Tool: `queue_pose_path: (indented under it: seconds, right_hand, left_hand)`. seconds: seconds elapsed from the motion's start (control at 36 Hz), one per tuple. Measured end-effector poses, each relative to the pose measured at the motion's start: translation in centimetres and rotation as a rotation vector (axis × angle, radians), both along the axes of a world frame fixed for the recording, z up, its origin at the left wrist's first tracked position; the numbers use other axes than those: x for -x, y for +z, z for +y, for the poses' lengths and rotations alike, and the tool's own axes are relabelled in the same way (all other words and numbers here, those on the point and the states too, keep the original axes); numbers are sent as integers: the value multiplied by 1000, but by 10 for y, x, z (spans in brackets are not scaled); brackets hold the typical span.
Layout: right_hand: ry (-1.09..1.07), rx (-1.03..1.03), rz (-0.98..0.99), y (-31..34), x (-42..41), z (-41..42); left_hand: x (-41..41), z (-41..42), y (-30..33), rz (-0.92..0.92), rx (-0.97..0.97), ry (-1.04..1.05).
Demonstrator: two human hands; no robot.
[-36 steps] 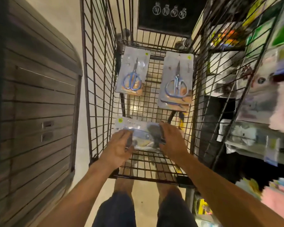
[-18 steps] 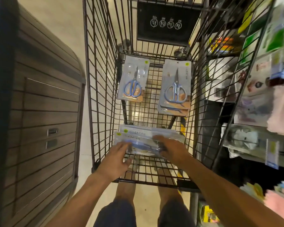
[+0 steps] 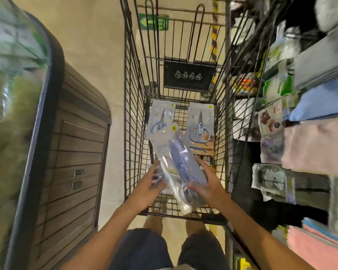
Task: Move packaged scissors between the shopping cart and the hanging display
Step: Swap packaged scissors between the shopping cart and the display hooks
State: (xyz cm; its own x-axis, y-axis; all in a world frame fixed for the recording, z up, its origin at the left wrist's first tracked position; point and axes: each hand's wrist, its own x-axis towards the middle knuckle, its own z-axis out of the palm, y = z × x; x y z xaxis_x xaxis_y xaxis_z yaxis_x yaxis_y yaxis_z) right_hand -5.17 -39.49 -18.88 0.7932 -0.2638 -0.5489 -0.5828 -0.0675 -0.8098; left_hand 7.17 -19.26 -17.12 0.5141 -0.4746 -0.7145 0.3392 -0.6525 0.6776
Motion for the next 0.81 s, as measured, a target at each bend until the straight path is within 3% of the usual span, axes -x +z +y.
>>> queue_pose_path:
  seconds: [0.17,0.28,0.61,0.81]
  right_hand:
    - [-106,-183,14,15,2,21]
    - [-163,-183,55,23,1,31]
    - [-31,-226,62,15,-7,35]
    - [9,104,179,-63,3,12]
  left_hand:
    - [8,-13,21,86,141,296]
    - [12,-20,25,79,170,422]
    - [3,-14,11,24,103,433]
    - [-7,0,-20,-109,112,404]
